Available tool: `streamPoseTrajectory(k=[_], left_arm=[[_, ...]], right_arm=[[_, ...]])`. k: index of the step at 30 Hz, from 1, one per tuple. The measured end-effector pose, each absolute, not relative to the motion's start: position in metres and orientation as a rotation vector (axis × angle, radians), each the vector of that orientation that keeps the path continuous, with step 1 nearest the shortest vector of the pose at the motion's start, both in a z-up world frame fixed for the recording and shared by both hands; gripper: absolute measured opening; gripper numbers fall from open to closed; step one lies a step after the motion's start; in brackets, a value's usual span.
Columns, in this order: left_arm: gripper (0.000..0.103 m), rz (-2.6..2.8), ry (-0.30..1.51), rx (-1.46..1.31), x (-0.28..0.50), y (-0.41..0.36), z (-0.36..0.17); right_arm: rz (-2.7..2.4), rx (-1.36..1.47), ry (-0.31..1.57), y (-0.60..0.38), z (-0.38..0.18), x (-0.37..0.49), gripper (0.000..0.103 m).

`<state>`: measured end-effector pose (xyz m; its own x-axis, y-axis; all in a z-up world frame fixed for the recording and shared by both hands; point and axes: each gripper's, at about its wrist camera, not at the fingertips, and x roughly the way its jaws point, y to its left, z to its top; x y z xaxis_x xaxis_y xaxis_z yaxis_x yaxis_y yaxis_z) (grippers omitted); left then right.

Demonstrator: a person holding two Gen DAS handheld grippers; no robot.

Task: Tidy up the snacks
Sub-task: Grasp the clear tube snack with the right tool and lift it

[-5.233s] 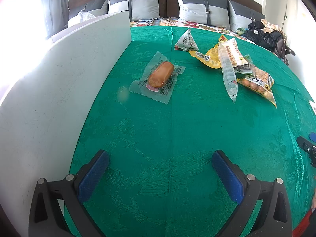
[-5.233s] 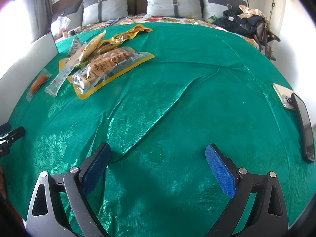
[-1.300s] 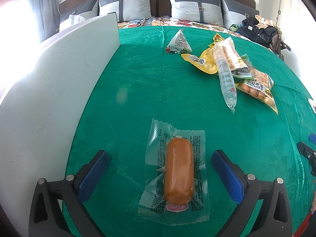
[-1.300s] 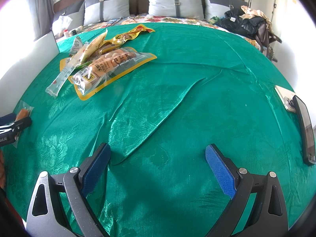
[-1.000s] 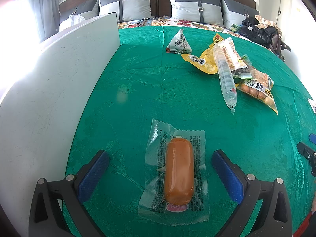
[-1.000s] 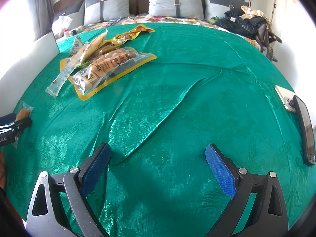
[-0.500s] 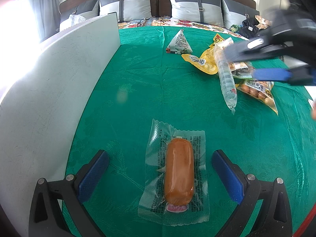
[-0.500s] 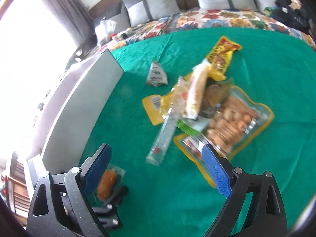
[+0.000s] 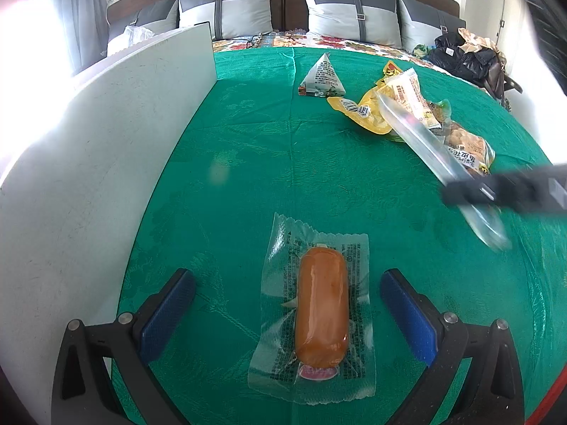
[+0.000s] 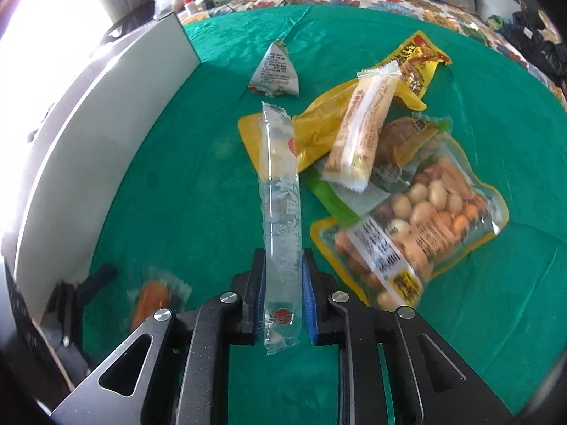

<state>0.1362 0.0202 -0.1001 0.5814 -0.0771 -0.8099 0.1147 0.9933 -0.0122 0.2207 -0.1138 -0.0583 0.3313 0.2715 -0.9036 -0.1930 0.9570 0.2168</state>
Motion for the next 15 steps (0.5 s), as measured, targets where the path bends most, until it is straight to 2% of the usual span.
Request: streamPoseTrajectory(k=[8, 15], left_arm=[[0.103, -0.112, 0.944, 0.043, 0.136, 0.02, -0.1], [0.103, -0.11, 0.943, 0.042, 0.135, 0.021, -0.098]], right_arm=[[0.267, -0.021, 1.153, -0.159, -0.066, 0.105, 0.019], [0.214, -0.038, 1.072, -0.16, -0.079, 0.089, 0.023]])
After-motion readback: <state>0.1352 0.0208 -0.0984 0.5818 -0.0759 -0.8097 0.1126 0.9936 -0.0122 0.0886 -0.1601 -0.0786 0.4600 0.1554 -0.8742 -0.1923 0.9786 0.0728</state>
